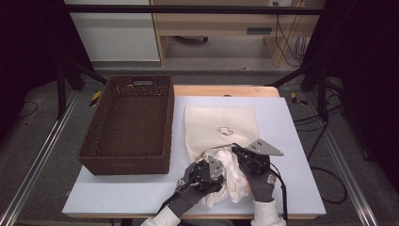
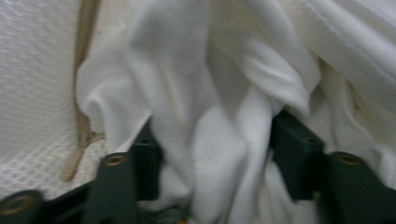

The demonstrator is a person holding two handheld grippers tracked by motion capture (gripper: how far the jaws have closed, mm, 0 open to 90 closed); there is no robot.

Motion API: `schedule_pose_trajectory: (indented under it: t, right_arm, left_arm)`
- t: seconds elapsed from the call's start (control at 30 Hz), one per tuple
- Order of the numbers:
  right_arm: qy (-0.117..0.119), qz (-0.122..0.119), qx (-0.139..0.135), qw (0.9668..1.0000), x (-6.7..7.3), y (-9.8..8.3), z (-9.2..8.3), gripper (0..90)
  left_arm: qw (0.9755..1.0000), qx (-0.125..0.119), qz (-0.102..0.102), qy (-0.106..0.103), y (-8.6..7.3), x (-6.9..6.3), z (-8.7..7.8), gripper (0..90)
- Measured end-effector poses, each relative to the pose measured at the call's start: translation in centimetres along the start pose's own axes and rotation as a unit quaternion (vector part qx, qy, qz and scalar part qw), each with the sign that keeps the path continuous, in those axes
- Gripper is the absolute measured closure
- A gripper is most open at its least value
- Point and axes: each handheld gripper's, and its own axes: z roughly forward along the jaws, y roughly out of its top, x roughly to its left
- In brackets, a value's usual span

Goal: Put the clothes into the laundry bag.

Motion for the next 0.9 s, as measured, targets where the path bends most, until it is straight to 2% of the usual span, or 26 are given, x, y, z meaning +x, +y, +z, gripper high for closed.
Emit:
schedule_pose_trajectory:
  t: [0.1, 0.2, 0.33, 0.5, 0.53, 0.63, 0.67, 0.7, 0.77, 0.8, 0.83, 0.9]
  right_arm:
    - [0.0, -0.001, 0.0, 1.0, 0.0, 0.0, 0.0, 87.2]
    - [0.0, 0.0, -0.001, 1.0, 0.0, 0.0, 0.0, 87.2]
    - [0.001, 0.005, -0.009, 0.9999, -0.1, 0.0, -0.2, 87.2]
    - [0.004, 0.006, -0.02, 0.9998, 0.0, 0.2, -0.6, 87.3]
    - [0.003, 0.001, -0.022, 0.9998, 0.1, 0.3, -0.6, 87.2]
    - [0.0, -0.009, -0.02, 0.9998, 0.4, 0.5, -0.8, 87.3]
    - [0.003, -0.008, -0.022, 0.9997, 0.4, 0.5, -0.8, 87.3]
    - [0.005, -0.005, -0.023, 0.9997, 0.3, 0.5, -0.8, 87.3]
    - [0.005, -0.002, -0.023, 0.9997, 0.2, 0.5, -0.8, 87.3]
    - [0.005, -0.001, -0.024, 0.9997, 0.2, 0.4, -0.8, 87.3]
    - [0.005, 0.002, -0.023, 0.9997, 0.2, 0.4, -0.8, 87.2]
    - [0.004, -0.001, -0.022, 0.9997, 0.1, 0.3, -0.7, 87.2]
  left_arm:
    - [0.9999, -0.012, 0.0, -0.009, 0.5, 0.2, -0.8, 60.8]
    - [0.9996, -0.026, 0.003, -0.012, 1.8, 0.4, -1.3, 66.7]
    - [0.9996, -0.028, -0.005, -0.006, 2.5, 0.8, -0.6, 66.3]
    - [0.999, -0.007, -0.003, 0.045, 2.4, 2.3, 1.9, 62.8]
    - [0.9988, -0.003, -0.006, 0.048, 2.3, 2.8, 2.4, 62.3]
    - [0.9989, -0.001, -0.005, 0.046, 2.3, 2.8, 2.5, 61.0]
    - [0.999, 0.0, 0.002, 0.045, 2.3, 2.8, 2.4, 60.6]
    - [0.9993, -0.001, 0.004, 0.037, 2.3, 2.9, 2.3, 59.6]
    - [0.9997, -0.016, -0.017, 0.009, 2.0, 3.3, 1.8, 54.4]
    - [0.999, -0.03, -0.031, -0.011, 1.8, 3.5, 1.3, 50.8]
    - [0.9983, -0.038, -0.038, -0.024, 1.7, 3.6, 0.9, 42.4]
    - [0.9966, -0.057, -0.045, -0.038, 1.5, 3.7, -0.4, 34.6]
